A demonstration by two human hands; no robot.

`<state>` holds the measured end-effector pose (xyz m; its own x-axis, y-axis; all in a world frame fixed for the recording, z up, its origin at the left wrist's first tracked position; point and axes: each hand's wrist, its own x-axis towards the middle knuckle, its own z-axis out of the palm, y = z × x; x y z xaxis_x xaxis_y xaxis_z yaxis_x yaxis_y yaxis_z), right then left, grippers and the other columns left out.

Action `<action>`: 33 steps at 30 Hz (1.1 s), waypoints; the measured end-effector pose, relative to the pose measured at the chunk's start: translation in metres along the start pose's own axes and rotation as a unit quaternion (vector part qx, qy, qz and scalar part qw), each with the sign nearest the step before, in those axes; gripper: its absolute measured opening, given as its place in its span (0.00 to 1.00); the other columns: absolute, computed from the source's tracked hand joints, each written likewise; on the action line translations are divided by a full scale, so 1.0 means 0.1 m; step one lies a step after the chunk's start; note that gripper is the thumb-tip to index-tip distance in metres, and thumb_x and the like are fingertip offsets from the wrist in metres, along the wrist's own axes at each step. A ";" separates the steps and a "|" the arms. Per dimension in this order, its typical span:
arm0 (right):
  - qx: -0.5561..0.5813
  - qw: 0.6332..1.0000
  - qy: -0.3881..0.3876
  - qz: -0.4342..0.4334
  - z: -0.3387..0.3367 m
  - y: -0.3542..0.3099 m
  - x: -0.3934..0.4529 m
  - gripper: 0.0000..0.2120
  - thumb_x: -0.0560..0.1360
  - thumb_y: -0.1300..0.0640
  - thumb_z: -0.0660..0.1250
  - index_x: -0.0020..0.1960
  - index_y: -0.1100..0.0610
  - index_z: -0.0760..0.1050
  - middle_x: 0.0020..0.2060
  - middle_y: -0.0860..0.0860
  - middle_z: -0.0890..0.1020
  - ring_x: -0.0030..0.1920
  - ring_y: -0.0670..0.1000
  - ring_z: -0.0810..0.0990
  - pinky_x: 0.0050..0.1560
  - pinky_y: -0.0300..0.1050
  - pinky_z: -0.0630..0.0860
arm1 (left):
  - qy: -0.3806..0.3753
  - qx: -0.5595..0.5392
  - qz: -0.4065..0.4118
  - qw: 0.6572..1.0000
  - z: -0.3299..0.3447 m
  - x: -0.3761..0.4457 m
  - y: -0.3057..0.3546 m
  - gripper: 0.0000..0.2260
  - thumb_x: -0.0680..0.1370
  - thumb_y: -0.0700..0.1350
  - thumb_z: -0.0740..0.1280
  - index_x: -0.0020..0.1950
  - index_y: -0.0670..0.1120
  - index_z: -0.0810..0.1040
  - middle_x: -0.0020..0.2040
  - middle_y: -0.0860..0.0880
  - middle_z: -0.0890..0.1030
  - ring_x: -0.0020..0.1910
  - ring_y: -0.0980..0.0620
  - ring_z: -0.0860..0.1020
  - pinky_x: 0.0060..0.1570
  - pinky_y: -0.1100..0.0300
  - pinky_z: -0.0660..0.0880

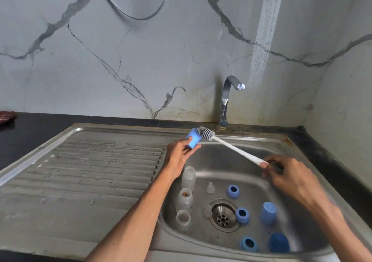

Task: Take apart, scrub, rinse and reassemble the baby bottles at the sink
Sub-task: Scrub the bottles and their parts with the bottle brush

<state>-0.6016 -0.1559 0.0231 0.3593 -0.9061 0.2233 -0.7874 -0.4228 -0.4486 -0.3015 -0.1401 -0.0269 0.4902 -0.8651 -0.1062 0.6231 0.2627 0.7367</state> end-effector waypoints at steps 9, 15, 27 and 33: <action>0.026 0.999 -0.027 -0.017 0.13 0.00 0.01 0.10 0.78 0.37 0.62 0.54 0.38 0.79 0.32 0.46 0.82 0.32 0.48 0.80 0.34 0.46 0.77 | -0.067 0.019 -0.134 0.989 0.14 -0.13 -0.09 0.11 0.81 0.37 0.64 0.61 0.34 0.76 0.56 0.34 0.81 0.50 0.42 0.80 0.52 0.56 0.78; 0.106 0.987 -0.106 -0.059 0.23 -0.05 0.04 0.07 0.80 0.51 0.64 0.48 0.42 0.80 0.32 0.55 0.80 0.27 0.44 0.70 0.29 0.40 0.68 | 0.012 -0.079 -0.077 0.994 0.02 -0.01 -0.01 0.14 0.80 0.33 0.64 0.65 0.35 0.74 0.63 0.34 0.78 0.63 0.36 0.77 0.55 0.50 0.79; 0.127 0.975 -0.148 -0.103 0.24 -0.03 0.05 0.16 0.81 0.53 0.64 0.68 0.43 0.73 0.31 0.51 0.76 0.27 0.42 0.71 0.29 0.35 0.69 | 0.012 -0.016 -0.031 0.999 0.01 0.01 -0.01 0.12 0.80 0.32 0.64 0.63 0.33 0.74 0.58 0.35 0.80 0.55 0.38 0.81 0.51 0.52 0.82; 0.129 0.978 -0.119 -0.112 0.23 -0.03 0.05 0.11 0.81 0.53 0.63 0.62 0.43 0.75 0.32 0.52 0.76 0.26 0.42 0.71 0.29 0.35 0.70 | -0.027 0.003 -0.044 0.999 0.15 -0.06 -0.09 0.10 0.80 0.31 0.62 0.61 0.31 0.73 0.57 0.35 0.79 0.54 0.39 0.80 0.48 0.54 0.83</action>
<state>-0.5857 -0.1590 0.0059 0.6384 -0.7556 0.1467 -0.5339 -0.5720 -0.6227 -0.3193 -0.1437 -0.0225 0.3990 -0.9070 -0.1347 0.6592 0.1816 0.7297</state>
